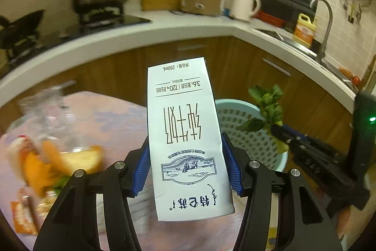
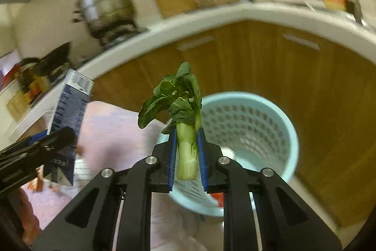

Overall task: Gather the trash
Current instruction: 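Carry carton and bok choy over the teal basket and open both tools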

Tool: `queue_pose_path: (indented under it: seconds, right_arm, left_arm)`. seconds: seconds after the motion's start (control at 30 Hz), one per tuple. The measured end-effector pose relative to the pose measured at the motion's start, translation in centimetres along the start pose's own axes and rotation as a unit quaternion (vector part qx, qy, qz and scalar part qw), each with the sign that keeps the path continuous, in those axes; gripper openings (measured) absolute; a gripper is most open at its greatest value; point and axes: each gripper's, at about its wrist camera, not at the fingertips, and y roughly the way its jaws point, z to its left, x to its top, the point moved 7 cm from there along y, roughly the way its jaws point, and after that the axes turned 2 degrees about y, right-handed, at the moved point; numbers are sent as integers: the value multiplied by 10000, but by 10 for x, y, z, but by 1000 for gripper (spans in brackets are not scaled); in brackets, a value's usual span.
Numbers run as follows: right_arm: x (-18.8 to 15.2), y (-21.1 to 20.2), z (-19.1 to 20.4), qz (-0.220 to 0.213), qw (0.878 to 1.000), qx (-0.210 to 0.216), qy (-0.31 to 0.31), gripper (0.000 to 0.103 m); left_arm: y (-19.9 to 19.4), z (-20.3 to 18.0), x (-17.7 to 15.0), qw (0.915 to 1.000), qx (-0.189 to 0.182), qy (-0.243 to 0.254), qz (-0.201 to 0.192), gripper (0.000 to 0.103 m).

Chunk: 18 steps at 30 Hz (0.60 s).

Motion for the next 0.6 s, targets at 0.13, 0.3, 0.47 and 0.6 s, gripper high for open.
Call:
queue_pose_path:
  seconds: [0.13,0.3,0.47,0.6]
  right_arm:
    - [-4,28,-36,369,9985,-162,370,15]
    - [-10,57,-51,782,9954,-204,522,15]
    - [-13,77,-53,1059,9924,-205,593,18]
    - [-16,81,-56,1107,9916,-252,624,25]
  left_arm:
    - [42,-24,2,9993,-126,46,350,54]
    - [78,-36,-2,9978,-199,75,622,54]
    - [100,-33,-7,9962,-158,-6,858,62]
    - [104,-30,-10,9957,-83,34,925,67]
